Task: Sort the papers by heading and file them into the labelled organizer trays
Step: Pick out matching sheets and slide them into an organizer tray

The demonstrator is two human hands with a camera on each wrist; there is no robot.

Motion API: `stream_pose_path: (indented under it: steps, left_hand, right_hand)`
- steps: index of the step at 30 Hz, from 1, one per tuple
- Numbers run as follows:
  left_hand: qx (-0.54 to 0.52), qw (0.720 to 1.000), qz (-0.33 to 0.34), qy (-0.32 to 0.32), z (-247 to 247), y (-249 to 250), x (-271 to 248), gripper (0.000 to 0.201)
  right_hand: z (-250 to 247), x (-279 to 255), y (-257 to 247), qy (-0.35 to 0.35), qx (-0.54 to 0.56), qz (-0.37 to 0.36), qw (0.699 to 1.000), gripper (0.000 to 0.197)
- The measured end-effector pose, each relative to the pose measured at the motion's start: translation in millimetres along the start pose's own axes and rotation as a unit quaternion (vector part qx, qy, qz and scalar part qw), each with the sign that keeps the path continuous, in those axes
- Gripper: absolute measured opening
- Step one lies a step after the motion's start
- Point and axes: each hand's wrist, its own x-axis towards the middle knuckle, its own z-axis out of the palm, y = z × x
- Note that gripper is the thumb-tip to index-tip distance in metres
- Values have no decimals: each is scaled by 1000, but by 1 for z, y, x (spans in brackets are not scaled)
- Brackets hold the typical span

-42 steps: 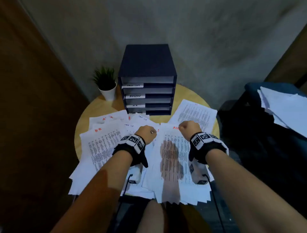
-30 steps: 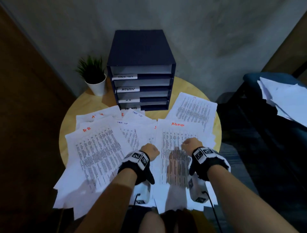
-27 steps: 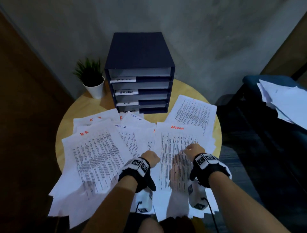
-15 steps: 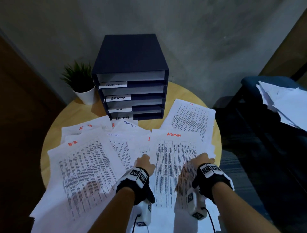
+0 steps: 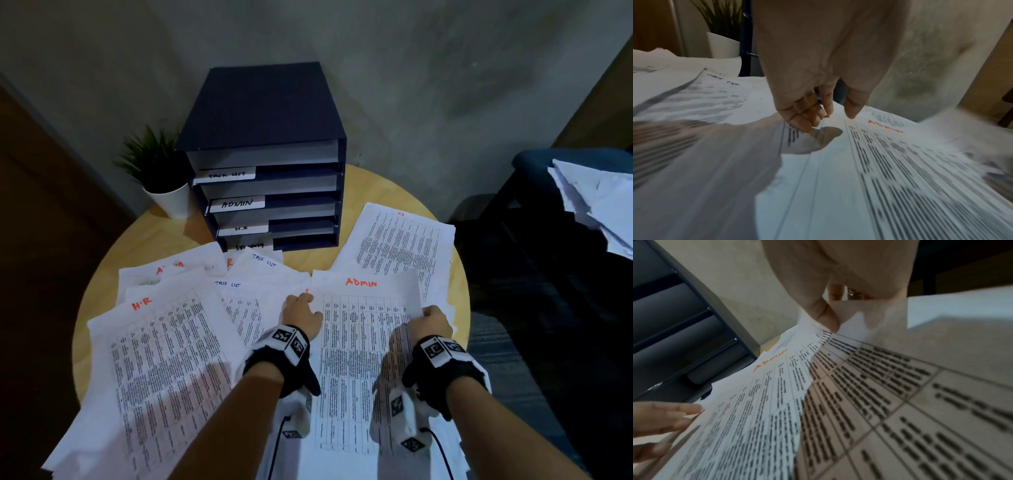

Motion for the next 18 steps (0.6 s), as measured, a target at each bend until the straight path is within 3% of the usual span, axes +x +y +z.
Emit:
stream_pose_path:
  steps: [4, 12, 15, 18]
  left_hand:
    - [-15, 1000, 7, 17, -9, 15, 19, 55]
    - [-172, 984, 37, -1, -20, 24, 28, 61]
    - [-157, 987, 46, 11, -23, 23, 29, 49]
    - [-208, 975, 73, 24, -27, 27, 22, 28]
  right_hand:
    - [-3, 5, 3, 12, 83, -10, 996, 16]
    - [-1, 7, 15, -38, 249, 14, 968, 42]
    - [-6, -2, 15, -65, 310, 26, 948, 61]
    - [-17, -12, 10, -80, 313, 10, 946, 56]
